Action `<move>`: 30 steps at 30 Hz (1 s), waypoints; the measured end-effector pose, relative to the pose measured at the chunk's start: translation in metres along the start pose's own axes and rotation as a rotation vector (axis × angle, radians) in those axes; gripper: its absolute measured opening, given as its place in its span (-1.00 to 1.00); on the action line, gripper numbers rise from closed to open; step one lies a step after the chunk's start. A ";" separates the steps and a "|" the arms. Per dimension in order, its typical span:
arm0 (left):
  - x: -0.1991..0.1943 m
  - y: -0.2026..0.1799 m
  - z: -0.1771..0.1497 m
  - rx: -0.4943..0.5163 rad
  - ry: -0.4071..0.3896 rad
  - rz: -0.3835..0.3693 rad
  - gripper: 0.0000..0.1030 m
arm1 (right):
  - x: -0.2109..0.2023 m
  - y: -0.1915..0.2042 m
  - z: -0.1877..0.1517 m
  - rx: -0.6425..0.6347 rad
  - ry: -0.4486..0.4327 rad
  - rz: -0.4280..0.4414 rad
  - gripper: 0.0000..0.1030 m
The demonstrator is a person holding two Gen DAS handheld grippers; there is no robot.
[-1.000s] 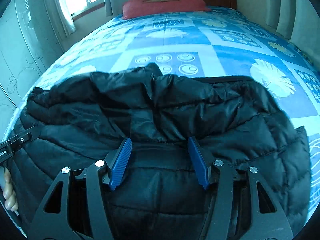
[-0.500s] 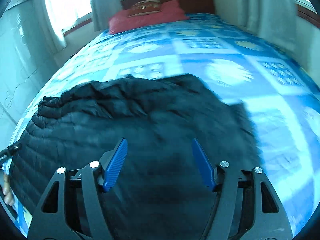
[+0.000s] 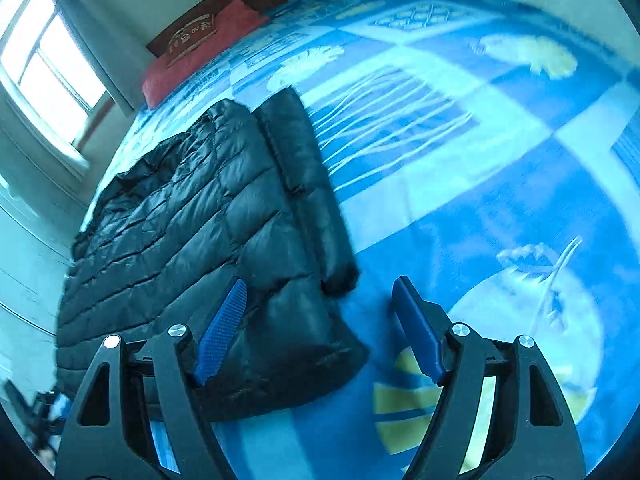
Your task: Fold large clothes
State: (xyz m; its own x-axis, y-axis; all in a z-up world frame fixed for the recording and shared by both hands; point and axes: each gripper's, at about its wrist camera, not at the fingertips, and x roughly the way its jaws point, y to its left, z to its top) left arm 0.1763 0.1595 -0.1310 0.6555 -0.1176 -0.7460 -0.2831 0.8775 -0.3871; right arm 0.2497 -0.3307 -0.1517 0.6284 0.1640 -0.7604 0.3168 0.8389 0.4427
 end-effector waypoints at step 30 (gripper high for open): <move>-0.025 0.005 -0.007 -0.107 -0.028 -0.110 -0.56 | -0.045 0.011 -0.042 -0.038 -0.059 0.100 -0.67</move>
State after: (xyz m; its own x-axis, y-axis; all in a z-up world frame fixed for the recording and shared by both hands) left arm 0.1539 0.1640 -0.1183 0.7055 -0.1960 -0.6811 -0.2807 0.8052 -0.5224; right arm 0.1953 -0.3072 -0.1324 0.6963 0.2178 -0.6839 0.2242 0.8392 0.4955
